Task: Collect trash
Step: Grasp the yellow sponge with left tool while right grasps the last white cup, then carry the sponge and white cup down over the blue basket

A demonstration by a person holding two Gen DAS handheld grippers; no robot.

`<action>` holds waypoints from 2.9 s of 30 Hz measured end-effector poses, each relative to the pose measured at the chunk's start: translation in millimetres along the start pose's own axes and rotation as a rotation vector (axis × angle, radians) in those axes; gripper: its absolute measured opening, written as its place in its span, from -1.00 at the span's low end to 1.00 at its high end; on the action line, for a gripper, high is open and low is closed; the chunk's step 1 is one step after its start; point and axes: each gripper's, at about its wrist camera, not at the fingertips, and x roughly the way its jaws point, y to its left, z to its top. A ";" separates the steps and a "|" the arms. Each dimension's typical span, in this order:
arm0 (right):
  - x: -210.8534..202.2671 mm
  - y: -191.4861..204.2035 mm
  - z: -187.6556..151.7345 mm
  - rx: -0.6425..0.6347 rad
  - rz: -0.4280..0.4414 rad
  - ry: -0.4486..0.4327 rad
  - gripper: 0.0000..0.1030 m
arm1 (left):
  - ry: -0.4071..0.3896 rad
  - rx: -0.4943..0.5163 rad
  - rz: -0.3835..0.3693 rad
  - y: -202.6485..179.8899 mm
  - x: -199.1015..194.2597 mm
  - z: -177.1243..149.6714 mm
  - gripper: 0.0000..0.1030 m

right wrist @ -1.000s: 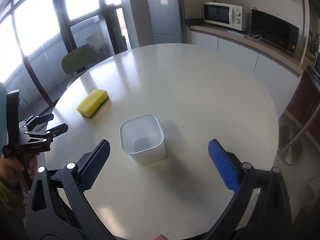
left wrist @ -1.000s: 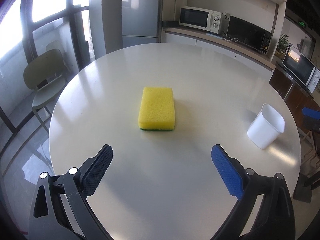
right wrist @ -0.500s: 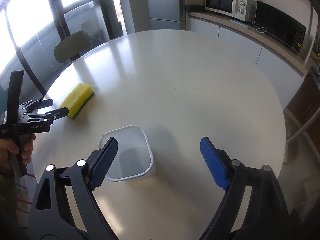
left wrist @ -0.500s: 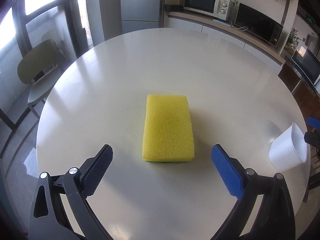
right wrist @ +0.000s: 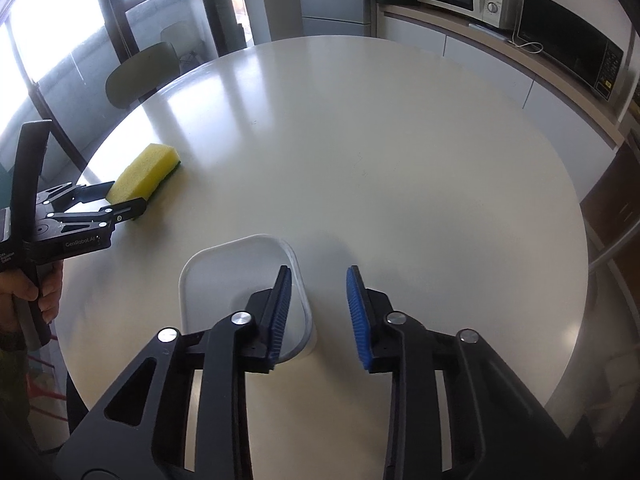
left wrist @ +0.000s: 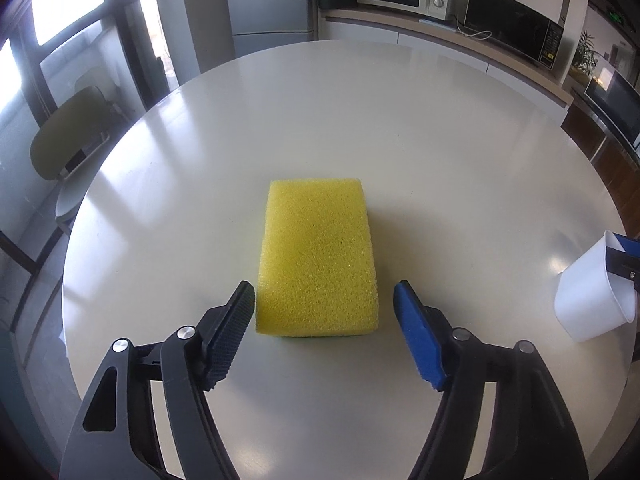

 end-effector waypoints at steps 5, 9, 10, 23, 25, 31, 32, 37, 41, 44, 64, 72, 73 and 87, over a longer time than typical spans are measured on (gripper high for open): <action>0.7 5.2 -5.0 -0.008 0.002 -0.006 -0.84 | 0.003 0.027 -0.009 -2.9 -0.4 -3.2 -0.01; -2.5 8.2 -9.0 -0.014 0.004 -0.017 -0.85 | -0.011 0.004 -0.043 -3.1 -8.8 -7.2 -0.07; -4.2 8.8 -10.1 -0.016 0.004 -0.021 -0.86 | -0.019 -0.003 -0.051 -3.1 -12.6 -9.2 -0.08; -38.3 22.3 -31.5 -0.029 0.000 -0.127 -0.92 | -0.121 -0.021 -0.144 -15.4 -62.9 -25.1 -0.13; -44.2 25.8 -36.1 -0.033 -0.002 -0.143 -0.92 | -0.134 -0.019 -0.154 -15.8 -69.8 -31.7 -0.14; -65.3 40.4 -50.6 -0.043 0.005 -0.215 -0.92 | -0.173 -0.027 -0.175 -13.7 -88.6 -56.2 -0.16; -68.7 43.0 -52.7 -0.045 0.005 -0.228 -0.92 | -0.181 -0.028 -0.175 -13.2 -91.9 -59.7 -0.16; -86.4 62.1 -68.4 -0.081 -0.008 -0.299 -0.92 | -0.214 -0.040 -0.197 -12.6 -113.4 -79.1 -0.16; -97.7 71.9 -81.8 -0.080 0.009 -0.334 -0.92 | -0.242 -0.046 -0.209 -13.0 -133.4 -94.8 -0.16; -106.5 79.5 -95.4 -0.075 0.035 -0.347 -0.92 | -0.256 -0.051 -0.209 -12.7 -148.0 -111.5 -0.16; -112.4 109.1 -182.5 -0.109 0.124 -0.281 -0.92 | -0.186 -0.166 -0.223 11.7 -159.4 -205.0 -0.17; -107.4 127.6 -214.3 -0.154 0.173 -0.206 -0.92 | -0.120 -0.189 -0.210 15.5 -153.0 -242.2 -0.17; -104.6 129.7 -219.2 -0.161 0.178 -0.191 -0.92 | -0.109 -0.190 -0.207 16.4 -151.0 -247.9 -0.17; -25.6 132.3 -255.1 -0.147 0.176 0.013 -0.92 | 0.085 -0.224 -0.209 15.3 -79.6 -291.8 -0.17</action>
